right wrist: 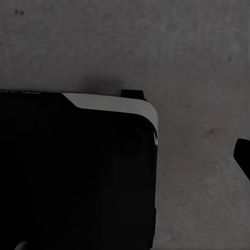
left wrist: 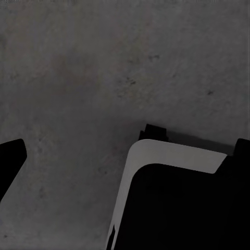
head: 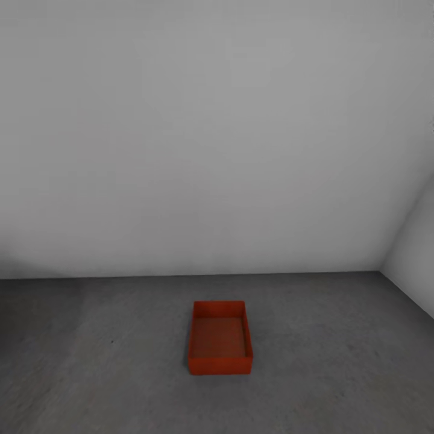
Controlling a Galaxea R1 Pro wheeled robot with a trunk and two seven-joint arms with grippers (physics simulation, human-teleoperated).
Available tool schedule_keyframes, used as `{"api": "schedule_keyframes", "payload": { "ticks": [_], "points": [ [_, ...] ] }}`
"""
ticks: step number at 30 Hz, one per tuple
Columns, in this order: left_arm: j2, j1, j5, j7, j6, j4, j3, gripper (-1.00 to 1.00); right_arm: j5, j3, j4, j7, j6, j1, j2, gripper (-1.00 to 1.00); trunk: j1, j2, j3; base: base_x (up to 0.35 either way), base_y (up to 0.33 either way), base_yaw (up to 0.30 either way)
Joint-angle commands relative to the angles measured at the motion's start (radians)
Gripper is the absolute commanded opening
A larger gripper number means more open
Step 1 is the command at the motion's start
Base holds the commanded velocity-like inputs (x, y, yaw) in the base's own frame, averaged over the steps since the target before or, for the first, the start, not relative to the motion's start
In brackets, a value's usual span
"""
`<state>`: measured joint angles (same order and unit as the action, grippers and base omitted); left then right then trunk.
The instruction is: Move the two storage containers from the living room to the garage. In the garage, place one container on the floor and stack the other container on top of it (either order is fine).
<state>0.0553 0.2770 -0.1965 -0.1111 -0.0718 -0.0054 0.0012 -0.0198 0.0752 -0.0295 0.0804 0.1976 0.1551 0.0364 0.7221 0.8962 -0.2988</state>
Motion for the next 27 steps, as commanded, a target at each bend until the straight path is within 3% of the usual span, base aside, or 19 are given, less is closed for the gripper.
{"api": "schedule_keyframes", "payload": {
  "ticks": [1, 27],
  "points": [
    [0.0, 0.001, -0.006, -0.001, -0.003, 0.001, -0.001, 1.0, -0.002, 0.008, -0.003, 0.004, 0.006, 0.001, 0.0, 1.0, 0.0, 0.001, 0.001, 0.0, 0.0, 0.0],
    [0.0, 0.001, -0.006, -0.001, -0.003, 0.001, 0.0, 1.0, -0.005, 0.008, -0.003, 0.004, 0.014, 0.001, -0.001, 1.0, 0.0, 0.001, 0.043, 0.0, 0.0, 0.0]
  ]
}}
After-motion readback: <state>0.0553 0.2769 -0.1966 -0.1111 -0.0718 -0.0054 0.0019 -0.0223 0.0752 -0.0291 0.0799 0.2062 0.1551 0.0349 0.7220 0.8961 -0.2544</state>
